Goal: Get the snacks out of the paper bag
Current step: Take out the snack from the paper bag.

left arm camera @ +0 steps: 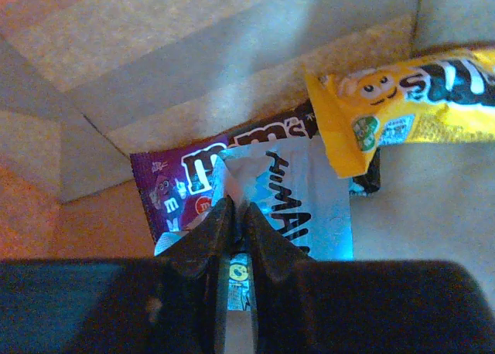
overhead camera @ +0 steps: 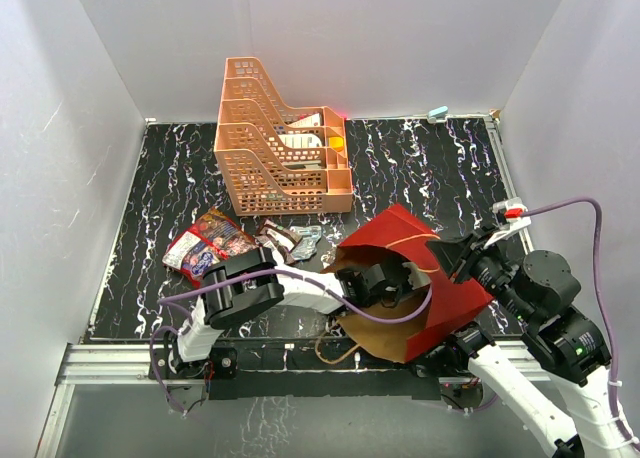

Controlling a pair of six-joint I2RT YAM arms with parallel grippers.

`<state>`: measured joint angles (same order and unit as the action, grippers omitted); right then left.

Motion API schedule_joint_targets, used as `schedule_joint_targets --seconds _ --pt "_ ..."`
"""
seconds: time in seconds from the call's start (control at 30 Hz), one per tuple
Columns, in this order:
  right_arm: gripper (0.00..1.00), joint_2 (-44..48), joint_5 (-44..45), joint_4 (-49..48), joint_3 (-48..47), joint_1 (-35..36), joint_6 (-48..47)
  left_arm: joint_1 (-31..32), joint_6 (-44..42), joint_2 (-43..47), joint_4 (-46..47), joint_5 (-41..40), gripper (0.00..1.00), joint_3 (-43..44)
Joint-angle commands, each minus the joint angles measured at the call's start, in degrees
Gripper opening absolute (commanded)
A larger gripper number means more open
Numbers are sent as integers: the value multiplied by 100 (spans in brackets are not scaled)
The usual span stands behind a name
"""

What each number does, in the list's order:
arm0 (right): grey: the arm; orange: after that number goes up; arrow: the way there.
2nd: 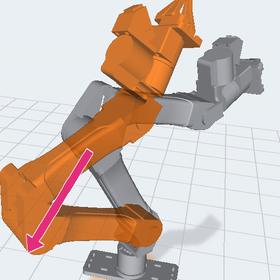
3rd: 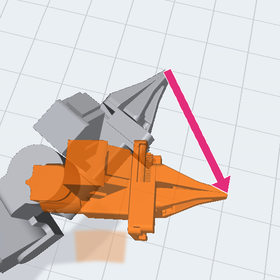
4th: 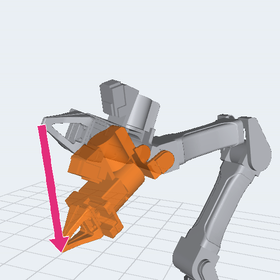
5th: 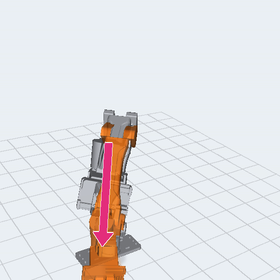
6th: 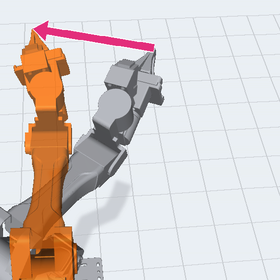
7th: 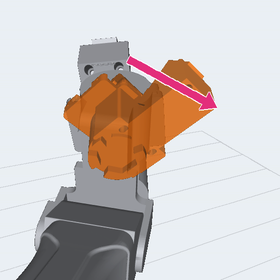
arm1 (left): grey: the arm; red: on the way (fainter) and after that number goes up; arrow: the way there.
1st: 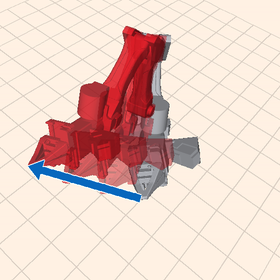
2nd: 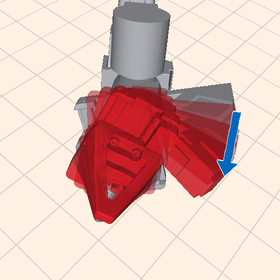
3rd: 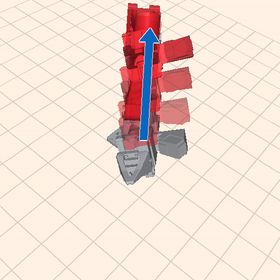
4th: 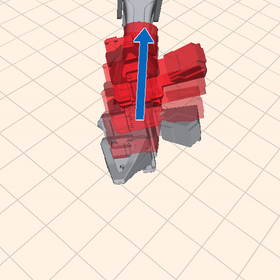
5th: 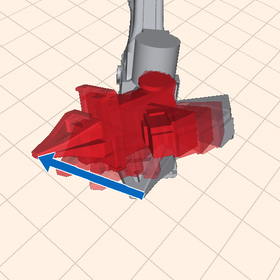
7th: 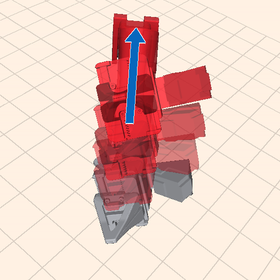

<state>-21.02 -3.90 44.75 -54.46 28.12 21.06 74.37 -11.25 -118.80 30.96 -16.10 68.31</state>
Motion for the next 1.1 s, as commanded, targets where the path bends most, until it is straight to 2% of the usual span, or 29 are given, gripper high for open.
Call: schedule_joint_targets --seconds 0.0,0.23,0.5,0.63,0.83,1.07 --pt "7 16 221 -353 52 24 -49 73 438 719 -125 345 0 -117" --pt "7 17 246 -371 96 15 -37 366 815 1205 -377 114 0 -403" --pt "7 131 154 -330 45 16 -42 493 1830 1713 -1543 -1296 0 -327" --pt "7 124 281 -209 -185 17 -36 493 2038 1991 -1916 -1670 0 -469" --pt "7 167 532 -40 -468 19 -170 492 2354 2798 -1978 -1630 0 -877" --pt "7 221 340 -176 -386 18 -154 491 2687 3651 -2255 -1735 0 -996"
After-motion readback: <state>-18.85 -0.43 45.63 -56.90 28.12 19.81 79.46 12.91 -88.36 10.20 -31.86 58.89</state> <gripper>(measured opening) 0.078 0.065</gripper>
